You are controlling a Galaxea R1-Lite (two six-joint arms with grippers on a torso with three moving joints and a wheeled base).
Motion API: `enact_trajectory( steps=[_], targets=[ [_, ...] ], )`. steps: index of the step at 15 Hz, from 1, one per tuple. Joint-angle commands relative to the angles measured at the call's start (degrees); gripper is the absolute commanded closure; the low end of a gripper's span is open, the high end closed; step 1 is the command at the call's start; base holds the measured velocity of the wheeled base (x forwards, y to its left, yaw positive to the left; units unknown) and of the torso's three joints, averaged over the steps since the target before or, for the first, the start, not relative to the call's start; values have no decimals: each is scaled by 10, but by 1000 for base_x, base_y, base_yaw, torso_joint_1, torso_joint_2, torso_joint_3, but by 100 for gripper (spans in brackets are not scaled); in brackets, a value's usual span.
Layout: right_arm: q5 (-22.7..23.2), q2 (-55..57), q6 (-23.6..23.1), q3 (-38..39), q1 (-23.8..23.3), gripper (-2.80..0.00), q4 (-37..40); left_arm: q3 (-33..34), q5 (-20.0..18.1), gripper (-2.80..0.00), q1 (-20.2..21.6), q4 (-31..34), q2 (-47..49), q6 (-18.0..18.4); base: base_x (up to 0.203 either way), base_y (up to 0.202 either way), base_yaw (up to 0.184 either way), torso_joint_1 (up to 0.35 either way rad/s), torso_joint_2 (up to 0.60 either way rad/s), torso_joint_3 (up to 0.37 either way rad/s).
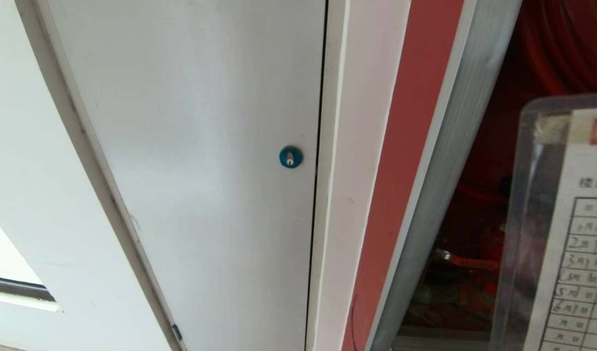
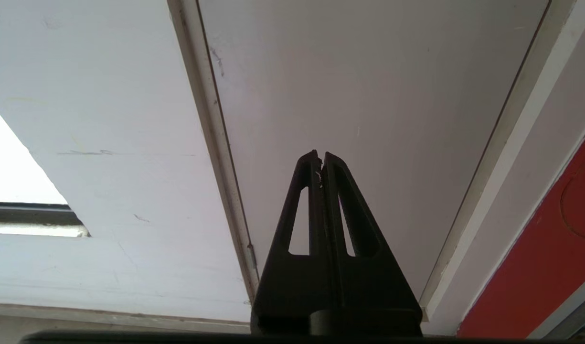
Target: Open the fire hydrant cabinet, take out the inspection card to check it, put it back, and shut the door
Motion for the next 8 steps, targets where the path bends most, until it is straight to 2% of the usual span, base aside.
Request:
enact_trajectory(
  steps=[1, 4, 8],
  targets=[
    [3, 38, 16, 14, 23, 0, -53, 8, 0, 0, 0, 0, 0, 0, 0, 0, 0, 0, 0, 0],
    [1, 74, 41, 31, 57, 0, -134, 8, 0, 0, 0, 0, 0, 0, 0, 0, 0, 0, 0, 0],
    [0, 117, 54, 37, 90, 0, -200, 8, 0, 0, 0, 0, 0, 0, 0, 0, 0, 0, 0, 0]
  ],
)
